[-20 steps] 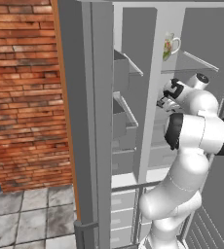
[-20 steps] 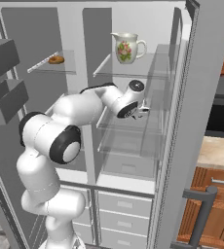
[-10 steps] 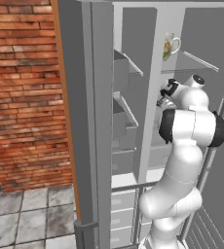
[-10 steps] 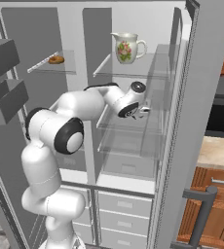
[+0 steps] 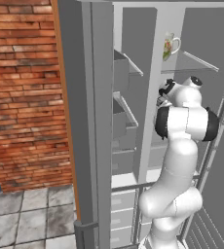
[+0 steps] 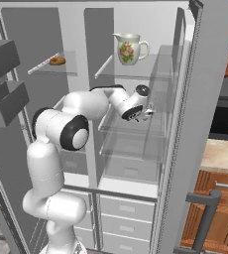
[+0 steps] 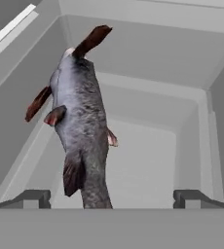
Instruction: There's a fish in the fridge that needs to be moved to the freezer for freezing. Pick up the fish from the fridge, place it on any shelf in the freezer, and close the fridge and freezer doors when done.
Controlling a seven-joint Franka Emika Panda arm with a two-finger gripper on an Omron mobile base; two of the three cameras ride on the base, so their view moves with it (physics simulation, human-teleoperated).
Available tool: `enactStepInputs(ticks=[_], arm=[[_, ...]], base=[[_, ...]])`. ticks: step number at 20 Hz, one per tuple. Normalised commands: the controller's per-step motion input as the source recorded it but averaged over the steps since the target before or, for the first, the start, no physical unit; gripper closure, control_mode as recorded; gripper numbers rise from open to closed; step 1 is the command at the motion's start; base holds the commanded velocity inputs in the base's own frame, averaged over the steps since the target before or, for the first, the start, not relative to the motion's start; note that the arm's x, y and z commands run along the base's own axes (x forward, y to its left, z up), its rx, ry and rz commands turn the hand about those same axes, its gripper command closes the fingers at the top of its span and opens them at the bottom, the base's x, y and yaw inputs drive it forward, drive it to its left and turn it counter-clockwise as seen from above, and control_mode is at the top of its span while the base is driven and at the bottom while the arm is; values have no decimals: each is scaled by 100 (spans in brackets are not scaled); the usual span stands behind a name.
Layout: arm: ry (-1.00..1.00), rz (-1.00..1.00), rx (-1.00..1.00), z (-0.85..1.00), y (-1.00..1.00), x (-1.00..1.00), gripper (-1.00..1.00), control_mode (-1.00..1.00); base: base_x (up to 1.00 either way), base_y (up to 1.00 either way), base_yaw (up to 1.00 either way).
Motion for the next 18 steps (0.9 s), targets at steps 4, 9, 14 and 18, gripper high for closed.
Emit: enactStepInputs(ticks=[4, 9, 14, 18], arm=[[0, 0, 0, -27, 0, 21, -100, -100], [-2, 0, 0, -22, 9, 23, 100, -100], [-7, 0, 0, -12, 10, 8, 100, -100], [-6, 0, 0, -21, 6, 3, 100, -100]], base=[[0, 0, 0], [0, 0, 0], [0, 0, 0], [0, 0, 0]])
